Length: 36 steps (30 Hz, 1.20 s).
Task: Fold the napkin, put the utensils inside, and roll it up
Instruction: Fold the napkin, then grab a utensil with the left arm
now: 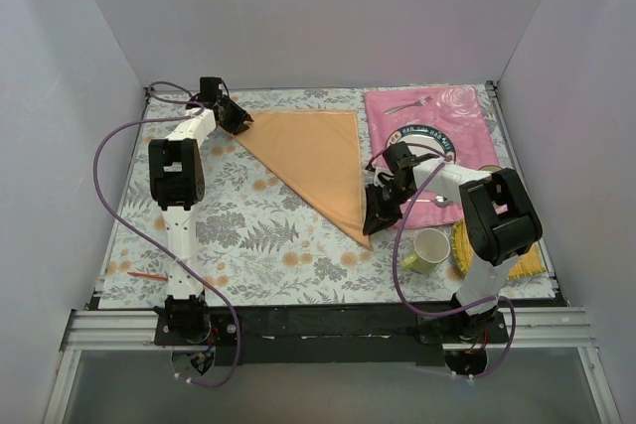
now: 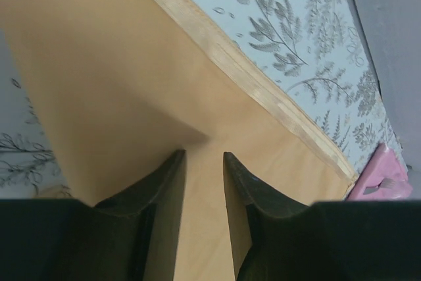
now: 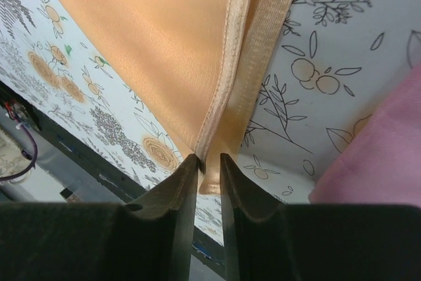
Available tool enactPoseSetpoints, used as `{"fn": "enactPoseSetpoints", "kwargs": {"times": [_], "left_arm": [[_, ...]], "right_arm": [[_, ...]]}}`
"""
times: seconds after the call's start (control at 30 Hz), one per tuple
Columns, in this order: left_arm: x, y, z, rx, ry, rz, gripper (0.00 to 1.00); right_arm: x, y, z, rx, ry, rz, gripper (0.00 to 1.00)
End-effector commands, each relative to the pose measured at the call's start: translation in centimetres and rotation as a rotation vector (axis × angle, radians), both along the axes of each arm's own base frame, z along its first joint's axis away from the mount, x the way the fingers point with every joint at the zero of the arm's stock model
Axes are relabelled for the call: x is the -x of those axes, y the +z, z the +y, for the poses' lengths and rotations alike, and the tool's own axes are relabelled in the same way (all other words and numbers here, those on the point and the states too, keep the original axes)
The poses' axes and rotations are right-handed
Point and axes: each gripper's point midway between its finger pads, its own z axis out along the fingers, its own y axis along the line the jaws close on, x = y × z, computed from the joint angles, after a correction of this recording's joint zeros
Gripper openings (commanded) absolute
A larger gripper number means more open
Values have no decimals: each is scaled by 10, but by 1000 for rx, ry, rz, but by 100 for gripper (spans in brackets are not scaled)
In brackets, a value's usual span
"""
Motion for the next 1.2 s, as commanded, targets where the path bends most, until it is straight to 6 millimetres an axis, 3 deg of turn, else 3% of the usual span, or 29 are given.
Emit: {"fn": "enactPoseSetpoints", "kwargs": {"times": [0.0,0.2,0.23,0.37,0.5,0.6,0.77,1.03,1.17], "left_arm": [[-7,-2,16,-33,10,-9,29],[-5,-8,14,-23,4,-3,29],[-5,-7,14,-19,2,-5,29],[-5,-5,14,-19,7,-9,29],[-3,-8,15,-21,9,1,29],[-2,-10,15,-23,10,5,30],[-2,-13,15,-26,11,9,29],[-6,-16,17,-28,14,7,29],[-7,-18,18,-38,9,8,29]], "right_arm": [[-11,18,-5,40,27,-54,35],[-14,52,-7,64,64,-106,49],[-19,63,-1,43,78,-133,50],[-12,75,28,-73,129,-101,48],[-13,58,37,-99,124,-73,30],[-9,45,35,-92,133,-50,24],[-2,23,27,-58,120,-30,23],[18,-17,-1,77,88,13,22],[27,-24,-15,140,75,16,20]]}}
